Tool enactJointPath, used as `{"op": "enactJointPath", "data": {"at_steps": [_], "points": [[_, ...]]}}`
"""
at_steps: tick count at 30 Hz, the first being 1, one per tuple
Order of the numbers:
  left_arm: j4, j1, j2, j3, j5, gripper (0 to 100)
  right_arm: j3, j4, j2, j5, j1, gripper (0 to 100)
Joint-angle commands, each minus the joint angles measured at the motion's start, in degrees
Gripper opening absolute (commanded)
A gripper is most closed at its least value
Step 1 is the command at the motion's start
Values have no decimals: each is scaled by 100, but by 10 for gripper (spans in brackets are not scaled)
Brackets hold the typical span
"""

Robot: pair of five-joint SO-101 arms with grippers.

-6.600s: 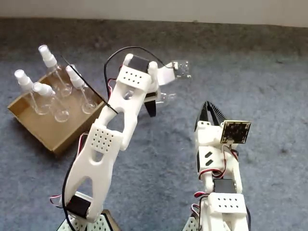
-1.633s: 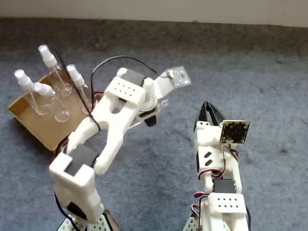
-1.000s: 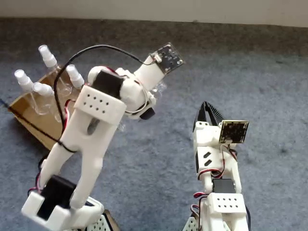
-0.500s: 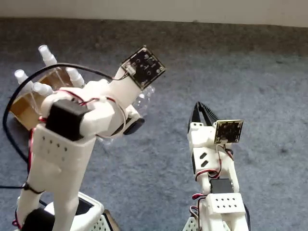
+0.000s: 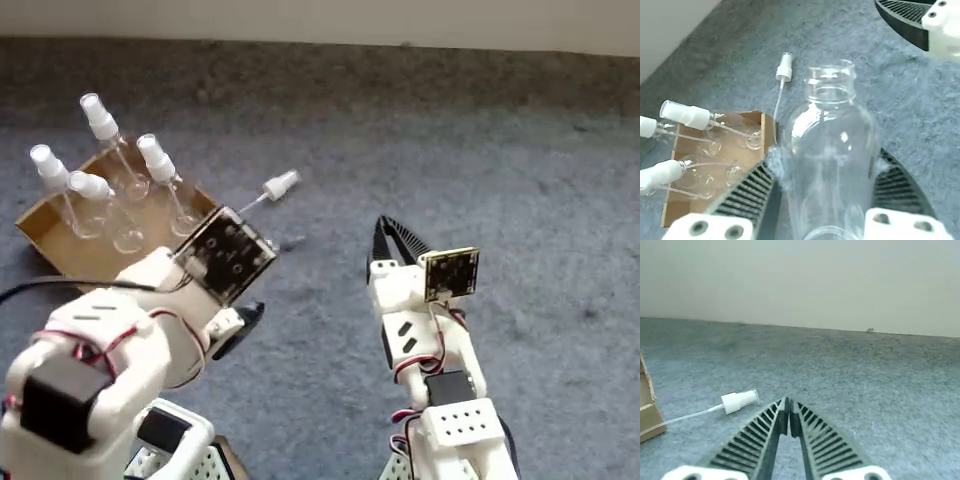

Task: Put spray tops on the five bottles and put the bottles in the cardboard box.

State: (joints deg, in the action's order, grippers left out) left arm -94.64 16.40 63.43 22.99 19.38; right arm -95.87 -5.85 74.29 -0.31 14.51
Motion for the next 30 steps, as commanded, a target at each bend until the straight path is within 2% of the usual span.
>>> {"op": "enactJointPath", "data": {"at_steps": [1,7,15,17,21,26,30], "points": [[1020,-523,875,1323,-70,123,-927,22,48,62,251,9],[2101,-1051,1543,2580,-79,123,-919,127,13,44,295,10],[3121,-1305,2360,3811,-70,123,4,1877,22,-9,286,10],[3341,-1297,2527,4075,-167,123,462,2484,13,-422,295,10],[3824,-1332,2914,4637,-1029,123,1429,3635,4,-1169,295,10],[3877,-1376,3609,5059,-1090,123,2413,4312,-4,-1407,338,10],[3886,-1895,4189,5358,-1125,123,3213,4919,-189,-1723,734,10]]}}
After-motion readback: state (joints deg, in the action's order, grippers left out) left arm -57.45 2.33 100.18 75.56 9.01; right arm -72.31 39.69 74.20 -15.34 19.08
